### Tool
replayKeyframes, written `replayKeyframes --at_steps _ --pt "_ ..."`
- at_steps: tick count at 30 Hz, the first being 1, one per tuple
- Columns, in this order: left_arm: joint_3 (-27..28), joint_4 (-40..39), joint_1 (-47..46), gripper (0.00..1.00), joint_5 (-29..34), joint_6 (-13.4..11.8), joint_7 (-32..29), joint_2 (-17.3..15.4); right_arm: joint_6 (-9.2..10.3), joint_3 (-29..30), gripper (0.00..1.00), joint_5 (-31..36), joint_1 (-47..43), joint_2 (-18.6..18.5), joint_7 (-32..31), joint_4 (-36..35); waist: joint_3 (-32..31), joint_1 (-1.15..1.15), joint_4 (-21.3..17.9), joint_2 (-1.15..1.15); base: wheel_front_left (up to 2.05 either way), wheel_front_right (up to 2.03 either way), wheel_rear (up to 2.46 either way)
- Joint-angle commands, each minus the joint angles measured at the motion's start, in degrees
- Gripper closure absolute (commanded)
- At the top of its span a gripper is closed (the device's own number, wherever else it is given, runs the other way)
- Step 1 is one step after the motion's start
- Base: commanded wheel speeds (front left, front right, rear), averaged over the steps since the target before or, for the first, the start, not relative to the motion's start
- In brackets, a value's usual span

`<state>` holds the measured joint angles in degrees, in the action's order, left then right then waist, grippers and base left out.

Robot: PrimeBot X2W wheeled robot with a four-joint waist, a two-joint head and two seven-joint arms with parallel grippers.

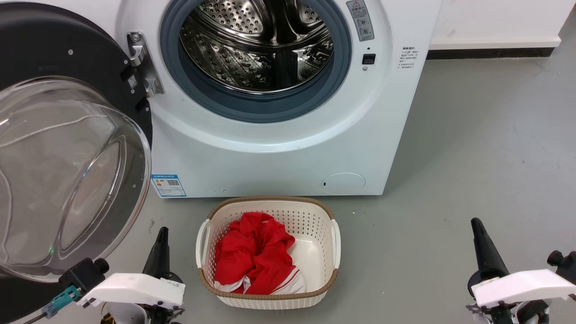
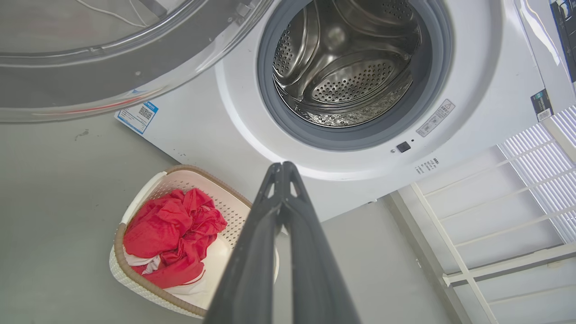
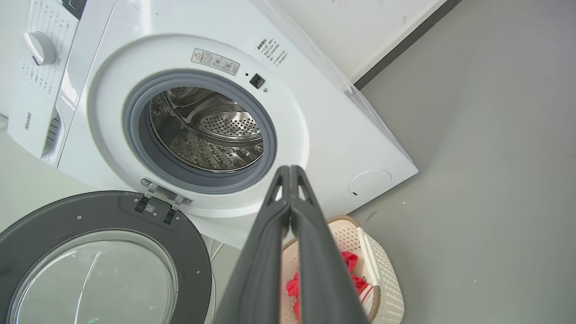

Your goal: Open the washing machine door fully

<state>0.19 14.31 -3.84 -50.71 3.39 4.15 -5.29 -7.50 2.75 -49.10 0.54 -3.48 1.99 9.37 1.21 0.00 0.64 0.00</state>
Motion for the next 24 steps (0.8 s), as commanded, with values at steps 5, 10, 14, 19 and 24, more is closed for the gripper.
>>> replayKeyframes --at_steps 5,10,14,19,24 --pt "0.9 -0.7 -1.7 1.0 -5.0 0.7 -1.2 0.1 0.0 0.4 1.0 -5.5 2.0 -0.5 -0.8 0.0 -0.1 0.0 0.0 0.0 0.0 0.0 0.0" --pt "1.4 -0.7 -1.8 1.0 -8.3 1.0 -2.1 0.4 0.0 0.5 1.0 -9.0 2.4 -0.5 -1.4 0.5 -0.1 0.0 -0.1 0.0 0.0 0.0 0.0" --pt "1.8 -0.7 -1.9 1.0 -10.8 1.3 -2.8 0.5 0.0 0.7 1.0 -11.7 2.6 -0.5 -1.8 0.8 -0.2 0.0 -0.1 0.0 0.0 0.0 0.0" --pt "2.3 -0.6 -1.8 1.0 -13.8 1.5 -3.6 0.7 0.0 0.9 1.0 -14.9 2.9 -0.5 -2.4 1.1 -0.3 0.0 -0.2 0.0 0.0 0.0 0.0" --pt "2.7 -0.6 -2.0 1.0 -16.7 1.8 -4.3 0.9 0.0 1.1 1.0 -17.9 3.3 -0.5 -3.0 1.5 -0.3 0.0 -0.2 0.0 0.0 0.0 0.0"
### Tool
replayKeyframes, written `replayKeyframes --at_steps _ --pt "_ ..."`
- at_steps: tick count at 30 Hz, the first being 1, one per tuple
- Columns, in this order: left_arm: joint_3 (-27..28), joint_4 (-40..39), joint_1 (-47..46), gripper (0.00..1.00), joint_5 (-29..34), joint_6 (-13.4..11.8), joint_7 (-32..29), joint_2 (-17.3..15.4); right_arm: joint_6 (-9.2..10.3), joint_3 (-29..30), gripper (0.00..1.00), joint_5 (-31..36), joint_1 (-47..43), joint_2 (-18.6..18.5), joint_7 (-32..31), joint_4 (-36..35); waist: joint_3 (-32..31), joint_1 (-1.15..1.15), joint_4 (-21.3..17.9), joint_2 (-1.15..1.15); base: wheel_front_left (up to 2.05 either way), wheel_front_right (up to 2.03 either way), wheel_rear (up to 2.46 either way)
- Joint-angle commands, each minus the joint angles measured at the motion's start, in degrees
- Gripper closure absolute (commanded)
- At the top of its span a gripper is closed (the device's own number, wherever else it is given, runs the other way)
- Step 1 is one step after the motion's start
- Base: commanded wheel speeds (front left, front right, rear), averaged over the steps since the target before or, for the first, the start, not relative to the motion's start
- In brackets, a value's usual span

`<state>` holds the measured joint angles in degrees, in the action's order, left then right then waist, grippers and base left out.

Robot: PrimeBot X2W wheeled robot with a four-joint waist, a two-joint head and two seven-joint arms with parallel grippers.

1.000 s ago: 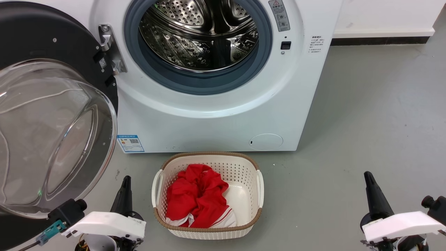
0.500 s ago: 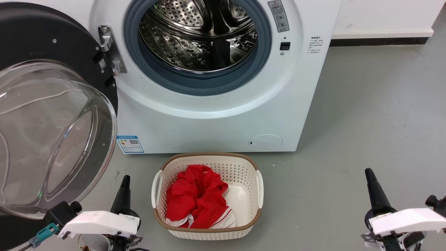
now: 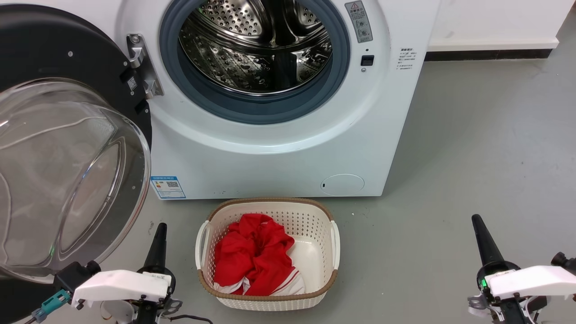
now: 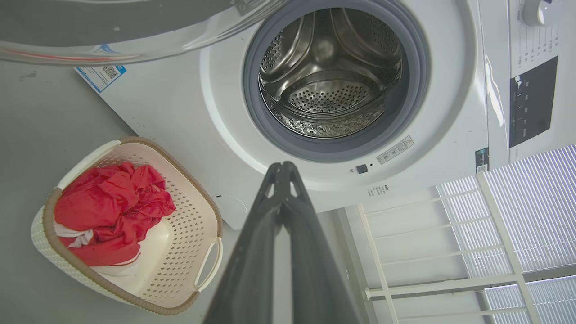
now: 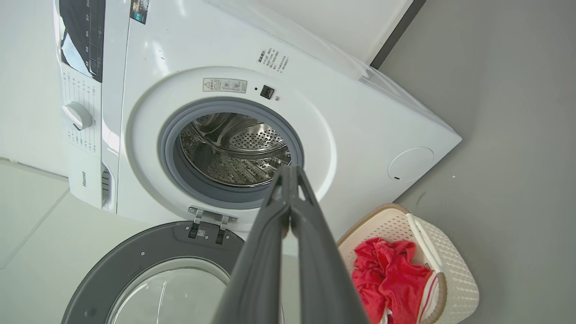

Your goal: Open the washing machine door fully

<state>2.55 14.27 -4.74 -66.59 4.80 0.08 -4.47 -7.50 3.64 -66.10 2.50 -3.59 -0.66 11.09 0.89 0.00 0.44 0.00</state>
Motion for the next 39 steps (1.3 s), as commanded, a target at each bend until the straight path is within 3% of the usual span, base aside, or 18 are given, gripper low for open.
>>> replayKeyframes --at_steps 1,39 --pt "0.5 -0.6 -1.1 1.0 -1.4 0.5 -0.4 0.1 0.01 0.2 1.0 -1.5 1.4 -0.4 -0.4 -0.2 0.0 0.0 0.0 0.0 0.0 0.0 0.0" --pt "3.1 -0.4 -1.6 1.0 -19.3 2.2 -5.1 1.2 0.01 1.5 1.0 -20.3 3.4 -0.1 -3.9 2.1 -0.5 0.0 -0.3 0.0 0.0 0.0 0.0"
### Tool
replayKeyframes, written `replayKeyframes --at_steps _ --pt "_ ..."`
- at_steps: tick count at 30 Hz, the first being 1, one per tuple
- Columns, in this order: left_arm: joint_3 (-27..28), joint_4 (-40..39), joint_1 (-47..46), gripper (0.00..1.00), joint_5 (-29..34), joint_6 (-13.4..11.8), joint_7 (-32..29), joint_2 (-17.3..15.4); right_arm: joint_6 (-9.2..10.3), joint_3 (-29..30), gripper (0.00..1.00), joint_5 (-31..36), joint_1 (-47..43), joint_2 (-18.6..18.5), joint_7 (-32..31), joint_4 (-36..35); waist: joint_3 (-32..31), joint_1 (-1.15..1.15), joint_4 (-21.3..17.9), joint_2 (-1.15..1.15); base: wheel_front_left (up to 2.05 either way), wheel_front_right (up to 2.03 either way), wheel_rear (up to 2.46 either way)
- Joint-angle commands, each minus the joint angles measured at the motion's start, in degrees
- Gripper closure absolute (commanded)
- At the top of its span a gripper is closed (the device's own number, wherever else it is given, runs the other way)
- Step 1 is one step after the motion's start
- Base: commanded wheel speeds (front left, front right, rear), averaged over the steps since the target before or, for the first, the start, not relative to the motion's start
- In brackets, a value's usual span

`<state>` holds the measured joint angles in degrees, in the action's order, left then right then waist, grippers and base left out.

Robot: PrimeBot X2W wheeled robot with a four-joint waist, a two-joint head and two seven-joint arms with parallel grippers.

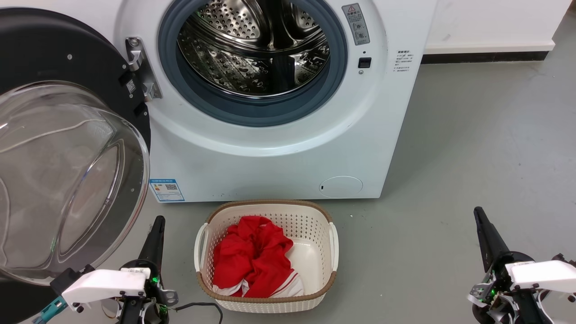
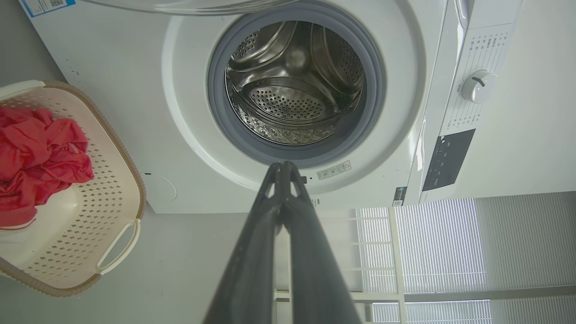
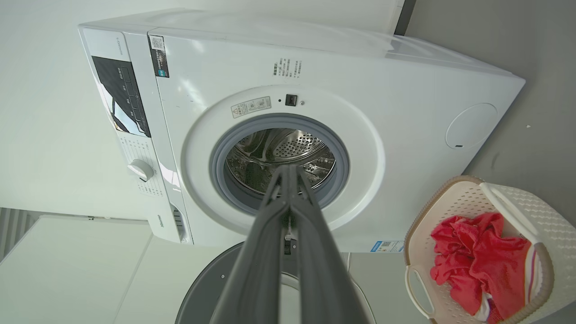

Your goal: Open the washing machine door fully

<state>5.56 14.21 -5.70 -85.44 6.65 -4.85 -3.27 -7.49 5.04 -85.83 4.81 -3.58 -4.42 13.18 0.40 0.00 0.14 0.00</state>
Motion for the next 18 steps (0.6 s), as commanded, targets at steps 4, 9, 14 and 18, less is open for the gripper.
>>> replayKeyframes --at_steps 4,9,14,18 --pt "0.4 -0.3 -0.6 1.0 -2.1 0.5 -0.6 0.1 0.0 0.3 1.0 -2.2 1.3 -0.1 -0.5 0.3 0.0 0.0 0.0 0.0 0.0 0.0 0.0" --pt "0.7 -0.3 -0.7 1.0 -4.1 0.7 -1.1 0.3 0.0 0.4 1.0 -4.3 1.5 -0.1 -0.9 0.5 -0.1 0.0 -0.1 0.0 0.0 0.0 0.0" --pt "1.0 -0.2 -0.7 1.0 -6.0 0.8 -1.6 0.4 0.0 0.6 1.0 -6.3 1.5 0.0 -1.3 0.8 -0.2 0.0 -0.1 0.0 0.0 0.0 0.0" --pt "1.2 -0.2 -0.8 1.0 -7.1 1.0 -2.0 0.5 0.0 0.7 1.0 -7.5 1.7 0.0 -1.6 0.9 -0.2 0.0 -0.1 0.0 0.0 0.0 0.0"
